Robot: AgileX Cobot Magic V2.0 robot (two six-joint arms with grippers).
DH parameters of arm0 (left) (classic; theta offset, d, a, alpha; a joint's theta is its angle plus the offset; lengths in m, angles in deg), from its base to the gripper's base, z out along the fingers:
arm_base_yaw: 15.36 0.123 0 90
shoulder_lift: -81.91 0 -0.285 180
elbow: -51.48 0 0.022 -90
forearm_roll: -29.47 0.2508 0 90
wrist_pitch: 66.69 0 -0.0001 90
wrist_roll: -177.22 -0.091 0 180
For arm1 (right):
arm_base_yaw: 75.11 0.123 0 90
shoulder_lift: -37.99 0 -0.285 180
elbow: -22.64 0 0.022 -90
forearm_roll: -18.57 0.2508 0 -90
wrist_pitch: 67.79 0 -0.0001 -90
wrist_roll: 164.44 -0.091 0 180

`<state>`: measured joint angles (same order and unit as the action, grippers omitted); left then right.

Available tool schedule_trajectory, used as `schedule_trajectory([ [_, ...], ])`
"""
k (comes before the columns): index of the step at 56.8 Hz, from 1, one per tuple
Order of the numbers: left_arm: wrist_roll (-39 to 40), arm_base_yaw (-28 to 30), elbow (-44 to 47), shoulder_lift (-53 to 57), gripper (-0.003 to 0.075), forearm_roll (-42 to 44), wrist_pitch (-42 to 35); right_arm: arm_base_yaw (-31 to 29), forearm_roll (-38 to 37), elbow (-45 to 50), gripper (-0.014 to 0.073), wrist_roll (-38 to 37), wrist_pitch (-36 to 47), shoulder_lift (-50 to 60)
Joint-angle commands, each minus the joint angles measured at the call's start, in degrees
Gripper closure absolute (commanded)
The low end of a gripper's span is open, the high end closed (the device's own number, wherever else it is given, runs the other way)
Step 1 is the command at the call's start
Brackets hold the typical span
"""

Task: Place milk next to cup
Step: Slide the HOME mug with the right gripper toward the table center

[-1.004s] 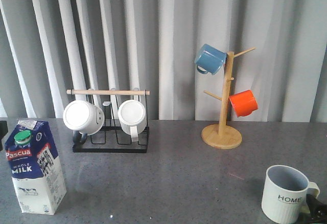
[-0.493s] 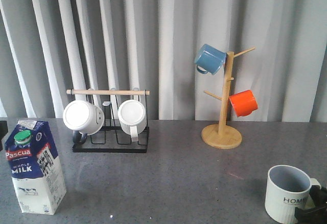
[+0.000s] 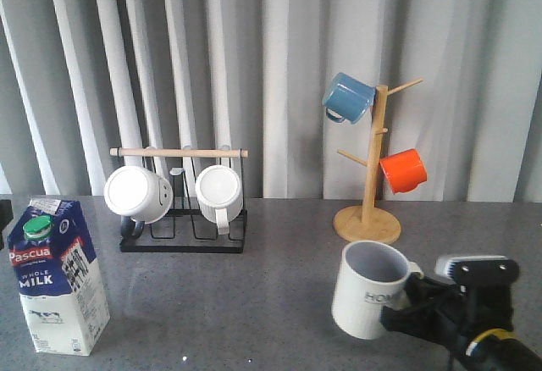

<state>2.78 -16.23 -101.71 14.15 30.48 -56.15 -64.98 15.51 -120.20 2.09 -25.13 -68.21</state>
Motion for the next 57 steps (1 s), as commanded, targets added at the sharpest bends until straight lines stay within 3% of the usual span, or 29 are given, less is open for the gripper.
schedule_trajectory([
  [1, 0.11, 0.11, -1.79, 0.62, 0.0164, -0.43, -3.77, 6.09, 12.4, -5.61, 0.0599, 0.55, 0.16, 0.17],
  [5, 0.11, 0.11, -1.79, 0.62, 0.0164, -0.43, -3.77, 8.93, 16.88, -7.65, 0.0599, 0.76, -0.06, -2.33],
  [13, 0.11, 0.11, -1.79, 0.62, 0.0164, -0.43, -3.77, 13.45, 17.87, -10.38, 0.0599, 4.01, 0.03, -6.29],
  [19, 0.11, 0.11, -1.79, 0.62, 0.0164, -0.43, -3.77, 16.33, 19.2, -12.12, 0.0599, 10.19, -1.04, -7.87],
  [31, 0.11, 0.11, -1.79, 0.62, 0.0164, -0.43, -3.77, 19.91, 31.23, -12.56, 0.0599, 24.44, -1.48, -8.21],
  [38, 0.11, 0.11, -1.79, 0.62, 0.0164, -0.43, -3.77, 20.45, 33.05, -12.56, 0.0597, 30.68, -1.66, -8.21],
  [48, 0.11, 0.11, -1.79, 0.62, 0.0164, -0.43, -3.77, 20.45, 32.63, -12.56, 0.058, 31.36, -1.66, -8.21],
  [57, 0.11, 0.11, -1.79, 0.62, 0.0164, -0.43, -3.77, 20.45, 32.63, -12.56, 0.0498, 31.42, -2.73, -8.21],
])
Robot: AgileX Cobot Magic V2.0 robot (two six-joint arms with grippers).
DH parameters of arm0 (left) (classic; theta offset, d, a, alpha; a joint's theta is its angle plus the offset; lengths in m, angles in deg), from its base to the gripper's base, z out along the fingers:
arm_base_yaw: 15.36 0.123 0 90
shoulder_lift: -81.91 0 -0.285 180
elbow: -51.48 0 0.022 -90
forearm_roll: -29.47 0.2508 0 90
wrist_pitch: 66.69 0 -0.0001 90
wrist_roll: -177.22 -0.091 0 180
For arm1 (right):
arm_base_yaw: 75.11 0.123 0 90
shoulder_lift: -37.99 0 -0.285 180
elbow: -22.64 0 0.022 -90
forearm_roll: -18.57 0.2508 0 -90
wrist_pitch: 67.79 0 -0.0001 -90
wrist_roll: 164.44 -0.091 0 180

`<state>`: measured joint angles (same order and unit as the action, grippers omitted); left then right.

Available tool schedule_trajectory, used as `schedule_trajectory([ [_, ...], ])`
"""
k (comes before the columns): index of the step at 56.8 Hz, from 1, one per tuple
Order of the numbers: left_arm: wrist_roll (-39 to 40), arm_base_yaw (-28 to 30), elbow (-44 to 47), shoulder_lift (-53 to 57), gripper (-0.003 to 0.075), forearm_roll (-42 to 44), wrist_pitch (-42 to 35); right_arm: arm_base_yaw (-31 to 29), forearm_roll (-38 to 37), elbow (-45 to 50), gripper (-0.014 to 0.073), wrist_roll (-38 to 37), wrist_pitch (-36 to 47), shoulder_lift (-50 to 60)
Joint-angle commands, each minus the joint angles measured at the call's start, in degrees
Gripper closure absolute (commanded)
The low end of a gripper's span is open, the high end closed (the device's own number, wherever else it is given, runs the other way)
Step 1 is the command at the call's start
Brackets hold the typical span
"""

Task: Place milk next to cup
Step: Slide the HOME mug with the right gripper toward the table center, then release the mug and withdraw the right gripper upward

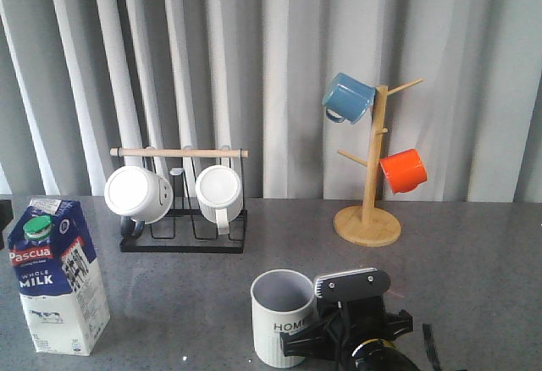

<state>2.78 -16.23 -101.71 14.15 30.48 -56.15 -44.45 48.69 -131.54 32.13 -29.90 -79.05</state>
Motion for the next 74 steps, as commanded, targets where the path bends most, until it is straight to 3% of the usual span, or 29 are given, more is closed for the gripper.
schedule_trajectory([
  [1, 0.11, 0.11, -1.79, 0.62, 0.0164, -0.43, -3.77, -0.08, -0.54, -1.23, 0.0481, 1.38, 1.87, 2.63],
  [15, 0.11, 0.11, -1.79, 0.62, 0.0164, -0.43, -3.77, -0.08, -0.54, -1.03, 0.0239, 1.38, -1.1, 3.78],
  [22, 0.11, 0.11, -1.79, 0.62, 0.0164, -0.43, -3.77, -0.08, -0.54, -1.03, 0.0172, 2.11, -3.58, 5.54],
  [33, 0.11, 0.11, -1.79, 0.62, 0.0164, -0.43, -3.77, -0.35, -3.07, 2.55, 0.0174, 7.06, -4.24, 9.47],
  [40, 0.11, 0.11, -1.79, 0.62, 0.0164, -0.43, -3.77, -1.91, -6.12, 7.78, 0.018, 6.87, -0.25, 13.43],
  [47, 0.11, 0.11, -1.79, 0.62, 0.0164, -0.43, -3.77, -4.3, -9.8, 10.99, 0.018, 6.87, -1.33, 19.05],
  [60, 0.11, 0.11, -1.79, 0.62, 0.0164, -0.43, -3.77, -11.48, -17.31, 11.35, 0.018, 6.41, -8.89, 32.44],
  [74, 0.11, 0.11, -1.79, 0.62, 0.0164, -0.43, -3.77, -22.33, -30.12, 7.76, 0.023, -5.06, -25.17, 46.04],
])
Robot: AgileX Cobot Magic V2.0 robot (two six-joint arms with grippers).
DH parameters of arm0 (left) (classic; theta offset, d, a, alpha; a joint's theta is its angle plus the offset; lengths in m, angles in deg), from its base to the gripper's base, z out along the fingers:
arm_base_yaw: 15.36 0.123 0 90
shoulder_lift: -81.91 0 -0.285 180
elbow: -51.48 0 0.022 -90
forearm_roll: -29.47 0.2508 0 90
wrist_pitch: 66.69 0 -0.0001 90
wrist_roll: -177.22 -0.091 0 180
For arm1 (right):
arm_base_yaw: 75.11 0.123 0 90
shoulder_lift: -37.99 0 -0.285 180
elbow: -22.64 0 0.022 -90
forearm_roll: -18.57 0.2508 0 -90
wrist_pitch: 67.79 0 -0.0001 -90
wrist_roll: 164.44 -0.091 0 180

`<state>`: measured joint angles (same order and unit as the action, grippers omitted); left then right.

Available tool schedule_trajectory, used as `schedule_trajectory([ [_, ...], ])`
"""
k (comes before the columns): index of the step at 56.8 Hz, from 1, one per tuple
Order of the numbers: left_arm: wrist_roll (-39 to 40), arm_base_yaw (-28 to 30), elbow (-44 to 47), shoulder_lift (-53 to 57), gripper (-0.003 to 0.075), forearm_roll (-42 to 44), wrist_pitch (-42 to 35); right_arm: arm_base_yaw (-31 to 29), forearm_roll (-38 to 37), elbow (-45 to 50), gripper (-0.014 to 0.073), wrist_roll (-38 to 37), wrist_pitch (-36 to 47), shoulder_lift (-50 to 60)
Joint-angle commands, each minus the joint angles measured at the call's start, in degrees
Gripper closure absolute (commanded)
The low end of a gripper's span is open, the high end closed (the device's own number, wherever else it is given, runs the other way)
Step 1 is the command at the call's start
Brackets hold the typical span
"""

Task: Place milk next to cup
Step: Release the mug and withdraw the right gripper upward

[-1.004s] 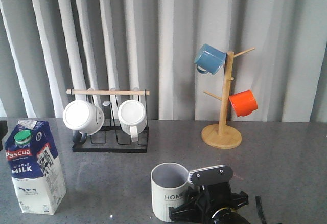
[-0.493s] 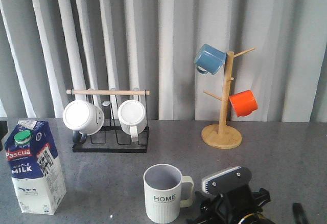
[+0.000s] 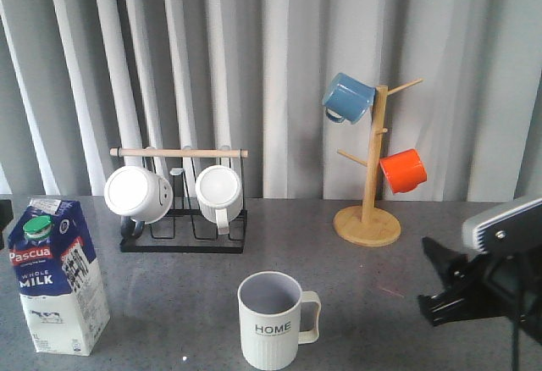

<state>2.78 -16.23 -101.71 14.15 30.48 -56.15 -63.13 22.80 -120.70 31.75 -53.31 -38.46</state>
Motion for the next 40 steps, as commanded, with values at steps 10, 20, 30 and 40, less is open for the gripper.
schedule_trajectory([
  [10, 0.11, 0.11, -1.79, 0.62, 0.0164, -0.43, -3.77, -7.74, -4.23, -3.37, 0.029, -10.31, -3.13, 13.68],
  [20, 0.11, 0.11, -1.79, 0.62, 0.0164, -0.43, -3.77, -7.8, -4.68, -2.62, 0.0489, -10.31, -6.1, 20.7],
  [30, 0.11, 0.11, -1.79, 0.62, 0.0164, -0.43, -3.77, -7.8, -4.76, 1.74, 0.0602, -10.31, -4.09, 25.35],
  [40, 0.11, 0.11, -1.79, 0.62, 0.0164, -0.43, -3.77, -7.8, -4.71, 3.48, 0.0602, -9.13, -1.25, 26.55],
])
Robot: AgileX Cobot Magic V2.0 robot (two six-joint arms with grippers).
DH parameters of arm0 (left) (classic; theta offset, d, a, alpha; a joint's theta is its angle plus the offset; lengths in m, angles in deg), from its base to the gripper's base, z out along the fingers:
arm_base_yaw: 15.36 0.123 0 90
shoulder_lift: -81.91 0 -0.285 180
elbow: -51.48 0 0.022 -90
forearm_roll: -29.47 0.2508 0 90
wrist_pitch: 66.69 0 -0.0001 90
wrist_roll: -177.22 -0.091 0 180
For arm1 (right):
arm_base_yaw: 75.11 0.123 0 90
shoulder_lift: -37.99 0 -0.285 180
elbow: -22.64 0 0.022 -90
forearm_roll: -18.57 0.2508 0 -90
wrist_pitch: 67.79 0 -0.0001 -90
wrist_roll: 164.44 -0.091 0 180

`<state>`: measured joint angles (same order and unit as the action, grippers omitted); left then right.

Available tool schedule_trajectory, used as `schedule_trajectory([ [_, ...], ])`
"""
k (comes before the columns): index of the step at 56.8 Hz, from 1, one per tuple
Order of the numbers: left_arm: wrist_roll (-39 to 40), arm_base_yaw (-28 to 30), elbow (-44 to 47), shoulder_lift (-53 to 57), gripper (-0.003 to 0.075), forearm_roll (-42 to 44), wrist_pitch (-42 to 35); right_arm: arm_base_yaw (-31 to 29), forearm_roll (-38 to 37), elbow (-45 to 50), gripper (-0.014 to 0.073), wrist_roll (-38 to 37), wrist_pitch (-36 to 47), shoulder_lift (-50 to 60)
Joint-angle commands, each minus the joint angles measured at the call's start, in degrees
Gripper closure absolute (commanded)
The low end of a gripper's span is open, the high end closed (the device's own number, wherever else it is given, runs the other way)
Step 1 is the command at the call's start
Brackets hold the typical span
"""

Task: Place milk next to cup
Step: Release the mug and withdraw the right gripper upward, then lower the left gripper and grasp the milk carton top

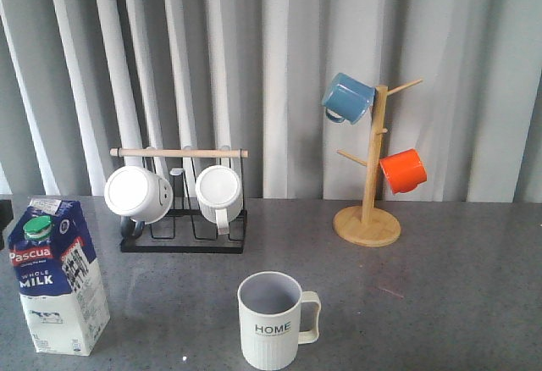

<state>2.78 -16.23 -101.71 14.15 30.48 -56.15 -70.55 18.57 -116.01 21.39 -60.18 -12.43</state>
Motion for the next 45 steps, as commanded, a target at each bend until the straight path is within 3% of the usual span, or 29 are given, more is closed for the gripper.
schedule_trajectory([
  [1, 0.11, 0.11, -1.79, 0.62, 0.0164, -0.43, -3.77, -0.38, -0.48, -1.21, 0.0602, 1.44, 5.56, 0.51],
  [45, 0.11, 0.11, -1.79, 0.62, 0.0164, -0.43, -3.77, -0.2, -0.38, -1.21, 0.0602, 1.38, 3.19, 0.44],
])
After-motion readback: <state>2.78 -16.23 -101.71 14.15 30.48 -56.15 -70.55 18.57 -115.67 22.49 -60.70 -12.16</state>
